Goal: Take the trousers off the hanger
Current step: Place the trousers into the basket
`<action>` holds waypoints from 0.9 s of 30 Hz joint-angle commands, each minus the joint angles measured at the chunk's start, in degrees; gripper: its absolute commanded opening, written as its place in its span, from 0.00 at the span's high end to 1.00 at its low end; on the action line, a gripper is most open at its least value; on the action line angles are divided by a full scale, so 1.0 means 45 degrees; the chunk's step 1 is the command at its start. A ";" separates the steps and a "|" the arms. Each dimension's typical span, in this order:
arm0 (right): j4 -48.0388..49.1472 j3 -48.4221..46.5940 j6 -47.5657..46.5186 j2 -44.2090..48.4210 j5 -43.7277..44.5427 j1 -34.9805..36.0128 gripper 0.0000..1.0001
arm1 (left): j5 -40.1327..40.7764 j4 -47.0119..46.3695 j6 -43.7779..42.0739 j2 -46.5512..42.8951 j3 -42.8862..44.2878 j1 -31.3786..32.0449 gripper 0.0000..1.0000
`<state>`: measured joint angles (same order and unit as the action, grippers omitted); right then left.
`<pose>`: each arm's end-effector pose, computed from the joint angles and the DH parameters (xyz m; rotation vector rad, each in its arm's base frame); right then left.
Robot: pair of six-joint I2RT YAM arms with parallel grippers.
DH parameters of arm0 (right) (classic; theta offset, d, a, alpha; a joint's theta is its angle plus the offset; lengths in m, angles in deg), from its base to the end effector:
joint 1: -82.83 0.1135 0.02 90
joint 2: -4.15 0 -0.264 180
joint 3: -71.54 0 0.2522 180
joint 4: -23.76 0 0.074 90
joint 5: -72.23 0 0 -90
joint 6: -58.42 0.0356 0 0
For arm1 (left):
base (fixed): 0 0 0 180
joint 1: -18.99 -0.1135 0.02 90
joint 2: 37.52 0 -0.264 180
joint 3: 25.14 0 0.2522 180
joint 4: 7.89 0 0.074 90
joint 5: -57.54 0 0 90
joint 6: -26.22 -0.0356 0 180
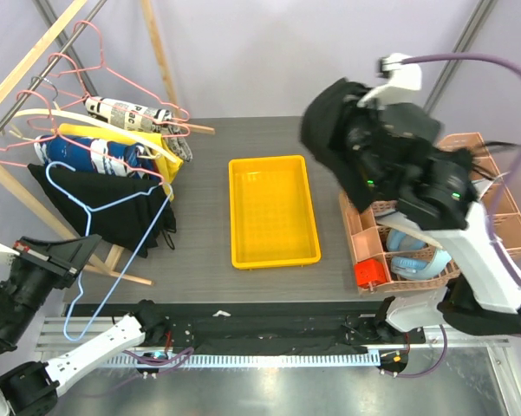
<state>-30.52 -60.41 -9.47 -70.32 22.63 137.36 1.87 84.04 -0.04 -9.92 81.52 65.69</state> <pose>0.1266 0.1380 0.5862 0.1366 1.5461 0.5309 -0.0302 0.0613 0.4604 -0.6988 1.6992 -0.8539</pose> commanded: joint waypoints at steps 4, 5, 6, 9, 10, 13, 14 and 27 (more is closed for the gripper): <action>0.0877 0.0930 -0.1025 -0.0422 -0.0248 -0.0007 0.99 | -0.0945 0.2220 -0.1040 -0.0038 0.0995 -0.0065 1.00; 0.0916 0.1068 -0.1162 -0.0480 -0.0248 -0.0007 0.99 | -0.1103 0.1812 -0.1118 -0.0038 0.1092 -0.0065 1.00; 0.1052 0.1340 -0.1221 -0.0481 -0.0345 -0.0007 0.99 | -0.1221 0.1557 -0.1177 -0.0096 0.1113 -0.0065 1.00; 0.1248 0.1771 -0.1377 -0.0500 -0.0482 -0.0026 0.99 | -0.1807 0.0327 -0.1373 -0.0311 0.1074 -0.0065 1.00; 0.1307 0.1869 -0.1416 -0.0539 -0.0502 -0.0007 0.99 | -0.2040 -0.0005 -0.1469 -0.0486 0.1054 -0.0065 1.00; 0.1522 0.2299 -0.1612 -0.0579 -0.0540 0.0013 0.99 | -0.2450 -0.1391 -0.1626 -0.0721 0.0898 -0.0065 1.00; 0.1599 0.2416 -0.1651 -0.0617 -0.0580 -0.0006 0.99 | -0.2530 -0.1994 -0.1665 -0.0741 0.0821 -0.0065 1.00; 0.2186 0.2125 -0.2198 -0.2062 -0.0795 -0.0104 0.99 | -0.3233 -0.3211 -0.2212 -0.0234 0.0976 -0.0065 1.00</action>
<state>-26.58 -46.84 -17.99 -78.89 18.55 137.36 -10.61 74.29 -7.86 -13.18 85.28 65.67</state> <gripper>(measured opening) 0.045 0.017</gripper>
